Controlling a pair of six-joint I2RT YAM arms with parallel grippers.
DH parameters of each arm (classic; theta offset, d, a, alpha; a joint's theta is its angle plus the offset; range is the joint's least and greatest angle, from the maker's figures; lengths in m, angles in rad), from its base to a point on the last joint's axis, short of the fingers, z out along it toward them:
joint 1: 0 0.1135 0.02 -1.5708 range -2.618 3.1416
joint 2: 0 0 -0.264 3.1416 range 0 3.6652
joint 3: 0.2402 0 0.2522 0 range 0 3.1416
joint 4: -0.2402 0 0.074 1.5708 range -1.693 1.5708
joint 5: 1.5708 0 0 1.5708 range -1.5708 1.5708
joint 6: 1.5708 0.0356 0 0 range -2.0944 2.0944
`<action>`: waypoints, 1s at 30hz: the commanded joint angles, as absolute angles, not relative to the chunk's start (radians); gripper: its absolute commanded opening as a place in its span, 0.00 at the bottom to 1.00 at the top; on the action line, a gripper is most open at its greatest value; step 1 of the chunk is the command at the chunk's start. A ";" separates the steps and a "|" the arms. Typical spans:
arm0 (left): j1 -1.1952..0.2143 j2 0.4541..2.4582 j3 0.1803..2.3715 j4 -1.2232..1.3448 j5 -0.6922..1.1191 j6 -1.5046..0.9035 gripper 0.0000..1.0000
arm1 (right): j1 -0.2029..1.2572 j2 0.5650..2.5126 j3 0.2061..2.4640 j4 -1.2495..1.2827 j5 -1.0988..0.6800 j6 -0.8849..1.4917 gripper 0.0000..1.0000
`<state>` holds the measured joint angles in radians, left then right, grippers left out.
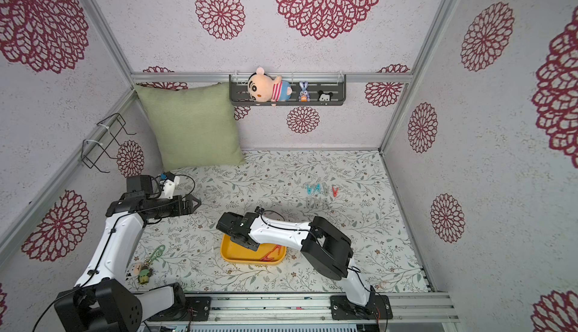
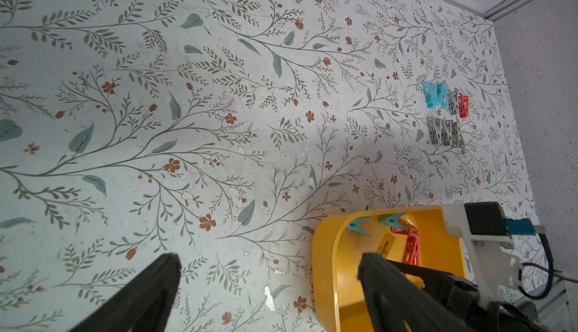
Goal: Take the clothespins out of the storage box
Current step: Pick up the clothespin from the storage box, then place the clothespin at the center of the board.
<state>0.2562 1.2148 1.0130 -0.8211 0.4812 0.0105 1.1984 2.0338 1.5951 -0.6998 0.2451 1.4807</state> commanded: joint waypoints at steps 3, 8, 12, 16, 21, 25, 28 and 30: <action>0.266 1.199 1.028 -0.812 0.495 0.023 0.97 | 1.215 1.951 1.650 -0.812 0.313 1.350 0.00; 0.267 1.200 1.025 -0.808 0.499 0.024 0.97 | 1.216 1.955 1.753 -0.936 0.353 1.208 0.00; 0.266 1.204 1.025 -0.808 0.500 0.025 0.97 | 1.210 1.955 1.841 -1.071 0.383 1.117 0.00; 0.266 1.206 1.025 -0.807 0.500 0.024 0.97 | 1.175 1.951 1.894 -1.171 0.356 1.019 0.00; 0.266 1.206 1.026 -0.811 0.503 0.025 0.97 | 1.087 1.906 1.861 -1.255 0.347 0.912 0.00; 0.266 1.206 1.026 -0.812 0.506 0.026 0.97 | 0.992 1.845 1.806 -1.275 0.356 0.834 0.00; 0.266 1.208 1.026 -0.812 0.505 0.026 0.97 | 0.898 1.791 1.748 -1.269 0.349 0.773 0.00; 0.267 1.207 1.028 -0.814 0.505 0.026 0.97 | 0.835 1.770 1.723 -1.288 0.373 0.758 0.00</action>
